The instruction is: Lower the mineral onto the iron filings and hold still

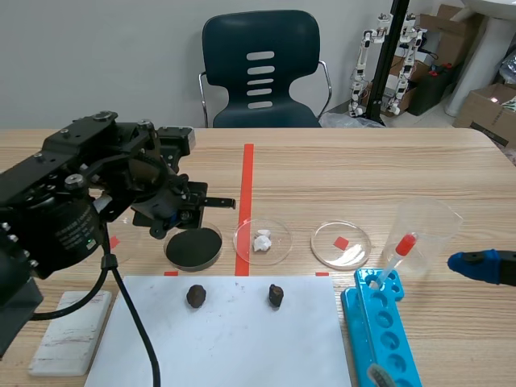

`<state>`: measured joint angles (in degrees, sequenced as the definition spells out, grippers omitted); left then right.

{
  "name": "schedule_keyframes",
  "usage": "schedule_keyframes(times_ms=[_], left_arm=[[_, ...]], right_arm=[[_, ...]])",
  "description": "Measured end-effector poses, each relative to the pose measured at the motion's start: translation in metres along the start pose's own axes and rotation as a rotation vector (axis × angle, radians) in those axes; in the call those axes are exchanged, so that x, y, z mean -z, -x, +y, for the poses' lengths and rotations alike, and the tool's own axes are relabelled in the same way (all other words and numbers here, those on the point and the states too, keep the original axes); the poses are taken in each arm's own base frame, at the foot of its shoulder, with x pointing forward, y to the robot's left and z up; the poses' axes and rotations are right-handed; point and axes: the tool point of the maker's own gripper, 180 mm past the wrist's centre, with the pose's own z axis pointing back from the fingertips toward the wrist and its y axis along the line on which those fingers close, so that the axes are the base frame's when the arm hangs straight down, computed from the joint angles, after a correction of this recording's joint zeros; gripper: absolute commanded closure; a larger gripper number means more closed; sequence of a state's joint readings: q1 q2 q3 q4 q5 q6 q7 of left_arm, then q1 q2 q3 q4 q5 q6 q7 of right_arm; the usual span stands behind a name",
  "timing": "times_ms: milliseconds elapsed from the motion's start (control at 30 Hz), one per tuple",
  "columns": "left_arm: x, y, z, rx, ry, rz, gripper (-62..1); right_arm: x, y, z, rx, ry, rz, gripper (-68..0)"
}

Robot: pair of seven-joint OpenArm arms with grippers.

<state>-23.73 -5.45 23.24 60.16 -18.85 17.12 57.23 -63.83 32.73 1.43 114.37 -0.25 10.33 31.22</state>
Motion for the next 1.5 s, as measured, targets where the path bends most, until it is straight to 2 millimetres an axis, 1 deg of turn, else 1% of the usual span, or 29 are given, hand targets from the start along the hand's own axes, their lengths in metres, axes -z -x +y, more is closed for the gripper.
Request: schedule_keyframes(times_ms=[233,500,867,1033,1500], left_arm=[[0.015,0.01,0.005,-0.011,-0.026,0.085,-14.3],[0.022,0.017,0.007,-0.008,-0.046,0.125,-14.3],[0.024,0.026,0.006,-0.002,-0.054,0.161,-14.3],[0.028,0.034,0.009,-0.005,-0.062,0.187,-14.3],[0.028,0.033,0.01,-0.005,-0.063,0.186,-14.3]], right_arm=[[0.0,0.0,0.0,0.0,0.0,0.0,-65.5],[0.0,0.0,0.0,0.0,0.0,0.0,-65.5],[0.0,0.0,0.0,0.0,0.0,0.0,-65.5],[0.0,0.0,0.0,0.0,0.0,0.0,-65.5],[0.0,0.0,0.0,0.0,0.0,0.0,-65.5]])
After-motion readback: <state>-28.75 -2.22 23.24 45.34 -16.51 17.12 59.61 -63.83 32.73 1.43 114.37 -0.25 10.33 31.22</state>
